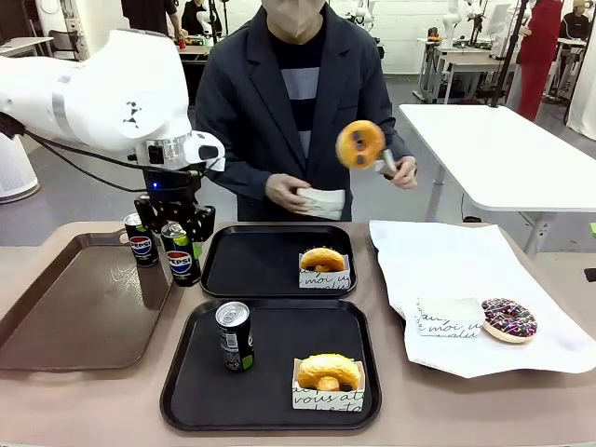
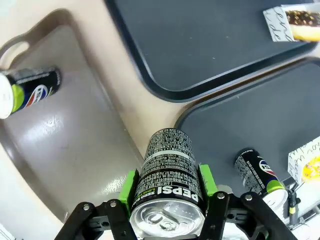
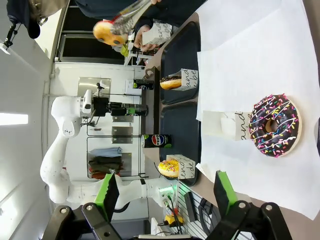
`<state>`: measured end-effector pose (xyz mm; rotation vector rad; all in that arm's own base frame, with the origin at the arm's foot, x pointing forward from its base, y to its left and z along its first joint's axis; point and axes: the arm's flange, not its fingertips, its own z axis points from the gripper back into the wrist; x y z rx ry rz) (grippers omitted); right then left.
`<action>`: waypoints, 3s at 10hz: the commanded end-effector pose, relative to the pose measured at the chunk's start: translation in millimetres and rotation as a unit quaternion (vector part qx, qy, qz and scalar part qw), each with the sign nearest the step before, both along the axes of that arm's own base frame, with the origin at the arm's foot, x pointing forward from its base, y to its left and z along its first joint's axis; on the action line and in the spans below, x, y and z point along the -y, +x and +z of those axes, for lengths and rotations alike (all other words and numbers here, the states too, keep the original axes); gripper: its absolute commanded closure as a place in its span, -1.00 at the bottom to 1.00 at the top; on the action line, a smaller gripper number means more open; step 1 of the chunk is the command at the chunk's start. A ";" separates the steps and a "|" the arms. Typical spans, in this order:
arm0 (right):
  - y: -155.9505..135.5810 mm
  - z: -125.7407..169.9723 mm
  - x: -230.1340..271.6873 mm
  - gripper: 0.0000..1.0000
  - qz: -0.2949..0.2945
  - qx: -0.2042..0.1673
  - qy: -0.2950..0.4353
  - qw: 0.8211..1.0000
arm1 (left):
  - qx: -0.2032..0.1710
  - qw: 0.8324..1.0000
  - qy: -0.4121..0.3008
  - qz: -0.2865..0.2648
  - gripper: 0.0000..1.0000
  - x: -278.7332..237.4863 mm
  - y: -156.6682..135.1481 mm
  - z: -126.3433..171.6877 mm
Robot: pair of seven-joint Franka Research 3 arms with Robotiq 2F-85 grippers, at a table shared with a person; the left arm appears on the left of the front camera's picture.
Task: Set up donuts and drinks on trays.
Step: Pick up one Pepsi coke from the Handle tray and place it on the Flat Tray without a Pepsi coke.
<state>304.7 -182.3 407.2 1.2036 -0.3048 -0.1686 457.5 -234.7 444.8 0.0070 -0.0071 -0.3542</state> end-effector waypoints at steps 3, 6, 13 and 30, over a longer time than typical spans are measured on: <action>1.5 -0.7 -0.1 -1.00 -0.001 0.009 0.008 1.000 | -0.001 1.000 -0.017 -0.020 -0.18 -1.2 1.1 -1.3; 1.5 -0.7 -0.1 -1.00 -0.001 0.009 0.008 1.000 | -0.001 1.000 -0.017 -0.020 -0.18 -1.2 1.1 -1.3; 1.5 -0.7 -0.1 -1.00 -0.001 0.009 0.008 1.000 | 0.032 0.997 0.025 -0.073 -0.18 23.2 18.8 -0.7; 1.5 -0.7 -0.1 -1.00 -0.001 0.009 0.008 1.000 | 0.035 0.996 0.034 -0.074 -0.18 -132.2 -64.1 60.4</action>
